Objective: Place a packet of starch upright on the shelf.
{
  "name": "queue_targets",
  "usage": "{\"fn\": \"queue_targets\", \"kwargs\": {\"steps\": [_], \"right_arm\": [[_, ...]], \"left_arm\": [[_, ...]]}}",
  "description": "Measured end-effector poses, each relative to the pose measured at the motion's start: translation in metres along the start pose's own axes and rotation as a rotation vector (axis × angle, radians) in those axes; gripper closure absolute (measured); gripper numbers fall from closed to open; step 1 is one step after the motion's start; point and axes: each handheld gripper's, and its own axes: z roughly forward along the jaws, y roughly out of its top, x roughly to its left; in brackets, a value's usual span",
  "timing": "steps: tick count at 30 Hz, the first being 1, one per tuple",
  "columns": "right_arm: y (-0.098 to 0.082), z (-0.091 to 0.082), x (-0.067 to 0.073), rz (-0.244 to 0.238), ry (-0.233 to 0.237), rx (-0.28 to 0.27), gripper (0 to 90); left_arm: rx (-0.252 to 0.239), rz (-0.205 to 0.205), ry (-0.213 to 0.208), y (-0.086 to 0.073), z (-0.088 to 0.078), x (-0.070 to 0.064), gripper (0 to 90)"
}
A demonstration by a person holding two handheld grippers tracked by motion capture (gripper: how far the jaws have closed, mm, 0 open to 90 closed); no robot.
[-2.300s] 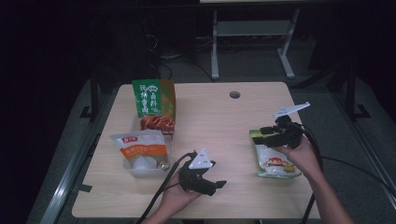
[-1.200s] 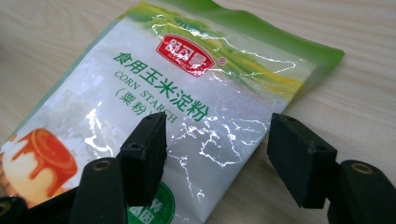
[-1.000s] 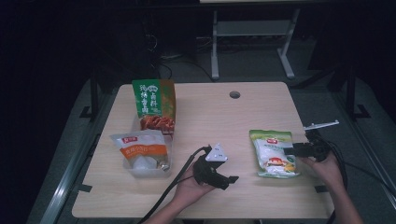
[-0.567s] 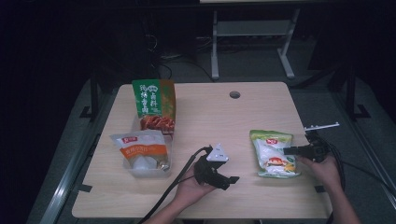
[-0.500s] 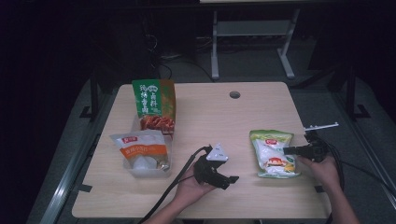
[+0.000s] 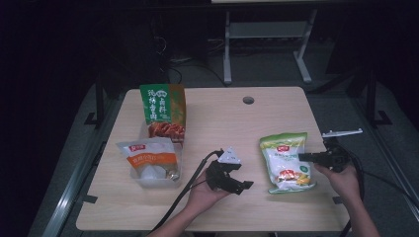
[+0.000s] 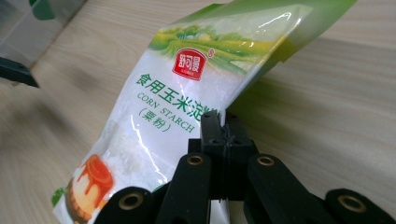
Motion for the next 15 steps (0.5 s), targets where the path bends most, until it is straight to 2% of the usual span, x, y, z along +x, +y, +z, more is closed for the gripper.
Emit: {"fn": "queue_targets", "kwargs": {"steps": [8,12,13,15], "right_arm": [[0.006,-0.012,0.018,-0.067,0.000,-0.032,89.7],[0.008,-0.018,0.029,-0.104,0.013,-0.057,89.8],[0.009,-0.022,0.036,-0.123,0.025,-0.066,89.8],[0.009,-0.023,0.038,-0.127,0.027,-0.067,89.8]], "left_arm": [[-0.001,-0.013,-0.023,0.006,0.014,0.000,25.1],[0.005,-0.029,-0.043,0.010,0.023,0.001,24.9],[0.004,-0.037,-0.049,0.012,0.028,0.001,24.4],[0.004,-0.034,-0.056,0.014,0.031,0.001,24.4]]}}
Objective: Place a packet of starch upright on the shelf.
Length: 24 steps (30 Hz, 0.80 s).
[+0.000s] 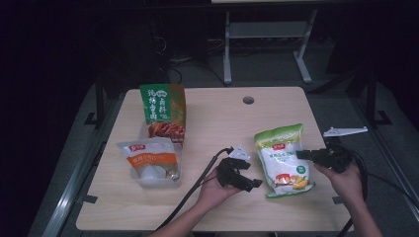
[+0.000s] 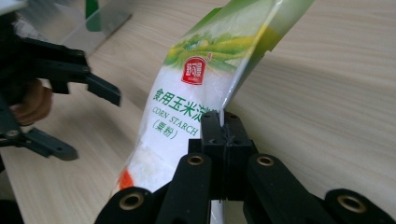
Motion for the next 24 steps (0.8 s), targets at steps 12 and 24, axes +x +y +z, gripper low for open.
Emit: {"fn": "queue_targets", "kwargs": {"steps": [12,24], "right_arm": [[0.003,-0.009,0.023,-0.103,0.056,-0.027,89.8],[0.003,-0.011,0.034,-0.181,0.072,-0.047,89.8]], "left_arm": [[-0.024,-0.144,-0.145,0.008,0.025,0.012,28.4],[-0.055,-0.182,-0.223,0.014,0.022,0.016,59.6]]}}
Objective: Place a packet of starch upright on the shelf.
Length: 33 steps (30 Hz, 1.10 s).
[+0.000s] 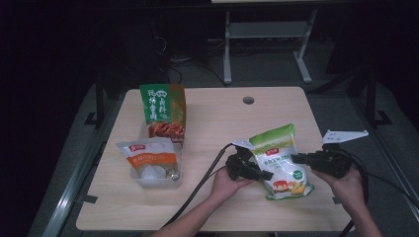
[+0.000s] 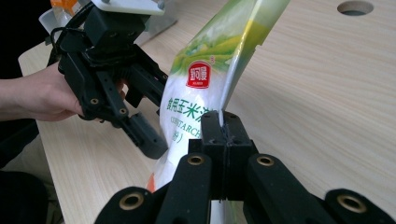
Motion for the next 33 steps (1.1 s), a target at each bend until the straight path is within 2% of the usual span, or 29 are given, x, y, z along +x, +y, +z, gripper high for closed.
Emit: {"fn": "queue_targets", "kwargs": {"steps": [3,4,5,9,10,11,13,14,15,18,19,20,26,28,33], "right_arm": [[0.002,0.000,0.003,-0.013,0.000,-0.008,89.8],[0.004,0.000,0.004,-0.013,0.006,-0.024,89.8],[0.004,0.000,0.004,-0.013,0.006,-0.024,89.8],[0.010,0.002,0.011,-0.034,0.015,-0.039,89.6],[0.012,0.004,0.013,-0.041,0.015,-0.033,89.5],[0.012,0.004,0.013,-0.041,0.015,-0.033,89.5],[0.014,0.008,0.014,-0.044,0.025,-0.036,89.4],[0.016,0.011,0.016,-0.046,0.030,-0.043,89.3],[0.016,0.011,0.016,-0.046,0.030,-0.043,89.3],[0.022,0.019,0.020,-0.070,0.035,-0.044,89.2],[0.022,0.019,0.020,-0.070,0.035,-0.044,89.2],[0.022,0.026,0.021,-0.079,0.038,-0.038,88.9],[0.017,0.042,0.018,-0.068,0.061,-0.003,88.7],[0.012,0.049,0.019,-0.083,0.056,0.039,88.1],[0.008,0.050,0.018,-0.090,0.071,0.070,85.2]], "left_arm": [[-0.011,0.018,0.008,0.002,-0.004,-0.002,71.2],[-0.021,0.037,0.027,0.004,-0.008,-0.006,75.7],[-0.021,0.037,0.027,0.004,-0.008,-0.006,76.6],[-0.031,0.082,0.089,0.007,-0.021,-0.011,79.0],[-0.026,0.104,0.117,0.008,-0.028,-0.012,79.9],[-0.026,0.104,0.117,0.008,-0.028,-0.012,80.3],[-0.029,0.125,0.149,0.010,-0.037,-0.014,80.8],[-0.044,0.146,0.187,0.011,-0.045,-0.017,81.3],[-0.044,0.146,0.187,0.011,-0.045,-0.017,81.6],[-0.051,0.172,0.242,0.012,-0.059,-0.018,82.1],[-0.051,0.172,0.242,0.012,-0.059,-0.018,82.2],[-0.051,0.174,0.261,0.010,-0.063,-0.017,82.4],[-0.012,0.161,0.275,0.001,-0.065,-0.008,82.4],[-0.006,0.158,0.279,-0.004,-0.063,-0.008,82.6],[-0.002,0.176,0.286,-0.004,-0.063,-0.011,82.8]]}}
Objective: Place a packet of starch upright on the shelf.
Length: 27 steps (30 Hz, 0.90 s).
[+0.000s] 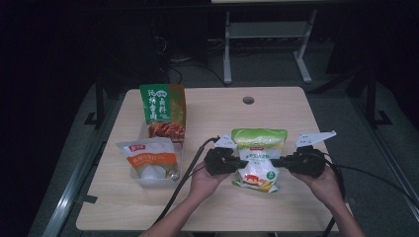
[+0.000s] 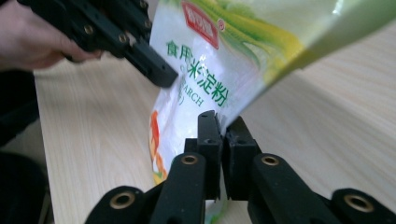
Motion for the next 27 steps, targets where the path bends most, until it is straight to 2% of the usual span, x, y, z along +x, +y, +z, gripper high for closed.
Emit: {"fn": "queue_targets", "kwargs": {"steps": [4,5,6,7,11,15,17,20,21,23,24,25,27], "right_arm": [[-0.001,0.002,0.001,-0.015,0.009,0.029,73.2],[0.000,0.003,0.001,-0.014,0.023,0.028,69.0],[0.000,0.003,0.001,-0.014,0.023,0.028,69.0],[0.001,0.006,0.001,-0.017,0.031,0.032,63.7],[0.006,0.014,0.002,-0.030,0.045,0.052,61.0],[0.009,0.019,0.005,-0.045,0.041,0.065,62.2],[0.011,0.021,0.007,-0.058,0.028,0.072,70.1],[0.011,0.022,0.007,-0.052,0.030,0.069,75.2],[0.011,0.021,0.007,-0.048,0.035,0.068,80.5],[0.011,0.020,0.007,-0.054,0.037,0.064,81.7],[0.011,0.020,0.008,-0.051,0.040,0.062,83.0],[0.011,0.019,0.009,-0.045,0.044,0.060,83.9],[0.013,0.019,0.010,-0.042,0.050,0.059,85.1]], "left_arm": [[0.009,0.029,0.009,0.001,-0.001,-0.004,82.8],[0.010,0.030,0.010,0.001,-0.001,-0.005,82.8],[0.010,0.030,0.010,0.001,-0.001,-0.005,82.8],[0.009,0.041,0.009,0.001,-0.002,-0.006,82.8],[0.009,0.059,0.015,0.001,-0.002,-0.009,82.7],[0.014,0.072,0.017,0.000,-0.003,-0.010,82.8],[0.011,0.062,0.013,-0.001,-0.004,-0.008,82.5],[0.007,0.056,0.014,-0.003,-0.006,-0.009,81.6],[0.002,0.055,0.015,-0.004,-0.007,-0.009,80.8],[-0.011,0.054,0.020,-0.005,-0.011,-0.010,79.8],[-0.017,0.049,0.022,-0.006,-0.012,-0.011,77.5],[-0.020,0.059,0.063,-0.007,-0.015,-0.013,69.1],[-0.025,0.057,0.069,-0.009,-0.018,-0.015,66.6]]}}
